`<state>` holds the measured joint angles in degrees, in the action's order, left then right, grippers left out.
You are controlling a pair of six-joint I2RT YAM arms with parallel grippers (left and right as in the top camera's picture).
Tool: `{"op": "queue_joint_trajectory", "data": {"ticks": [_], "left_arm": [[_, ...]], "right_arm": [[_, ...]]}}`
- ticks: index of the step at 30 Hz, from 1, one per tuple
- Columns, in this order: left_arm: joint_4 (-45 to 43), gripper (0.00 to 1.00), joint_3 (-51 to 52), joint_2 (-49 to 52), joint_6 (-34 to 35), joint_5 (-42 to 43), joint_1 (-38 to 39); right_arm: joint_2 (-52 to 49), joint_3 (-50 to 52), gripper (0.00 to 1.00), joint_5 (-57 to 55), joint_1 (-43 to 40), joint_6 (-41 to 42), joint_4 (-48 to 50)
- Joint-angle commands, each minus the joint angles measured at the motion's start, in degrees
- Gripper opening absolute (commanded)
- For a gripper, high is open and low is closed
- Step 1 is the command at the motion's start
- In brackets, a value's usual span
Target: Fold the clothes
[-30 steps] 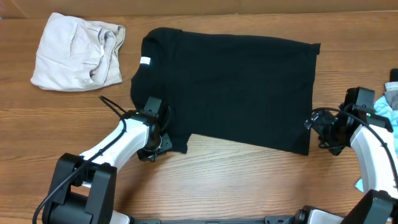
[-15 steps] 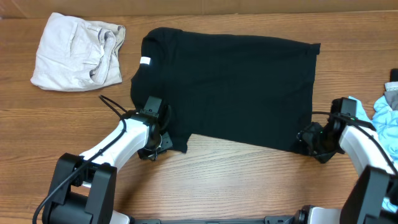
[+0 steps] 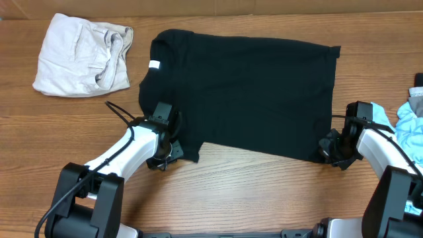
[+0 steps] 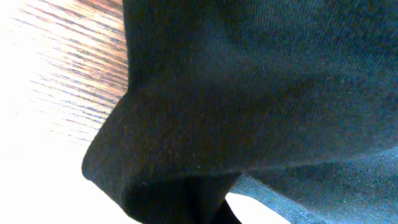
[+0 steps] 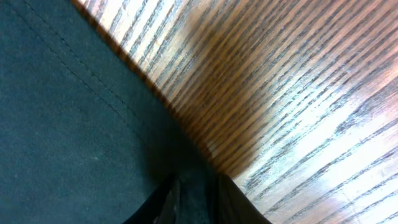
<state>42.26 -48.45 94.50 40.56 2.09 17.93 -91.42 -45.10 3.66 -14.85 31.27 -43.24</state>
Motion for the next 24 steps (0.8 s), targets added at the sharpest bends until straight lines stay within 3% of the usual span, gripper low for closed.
{"op": "queue_joint_trajectory", "data": {"ticks": [1,2,3,8,17,24], "left_arm": [[-0.5,0.04,0.7,-0.1,0.7,-1.4,0.0],[-0.6,0.04,0.7,-0.1,0.8,-1.4,0.0],[-0.6,0.04,0.7,-0.1,0.7,-1.5,0.0],[1.6,0.04,-2.4,-0.1,-2.8,-1.0,-0.7],[14.0,0.04,-22.3,-0.1,-11.0,-4.6,-3.0],[25.6,0.04,-45.7,-0.1,-16.6,-8.7,-3.0]], "right_arm": [[-3.3,2.4,0.13,2.4,0.7,0.4,0.5],[-3.3,2.4,0.05,2.4,0.7,0.3,0.6],[-3.3,2.3,0.04,2.4,0.7,0.3,0.6],[-2.8,0.6,0.04,3.4,0.5,-0.3,0.0],[2.4,-10.6,0.04,4.6,-0.3,-4.7,-7.8],[9.2,-28.0,0.04,5.0,-1.1,-9.0,-19.8]]}}
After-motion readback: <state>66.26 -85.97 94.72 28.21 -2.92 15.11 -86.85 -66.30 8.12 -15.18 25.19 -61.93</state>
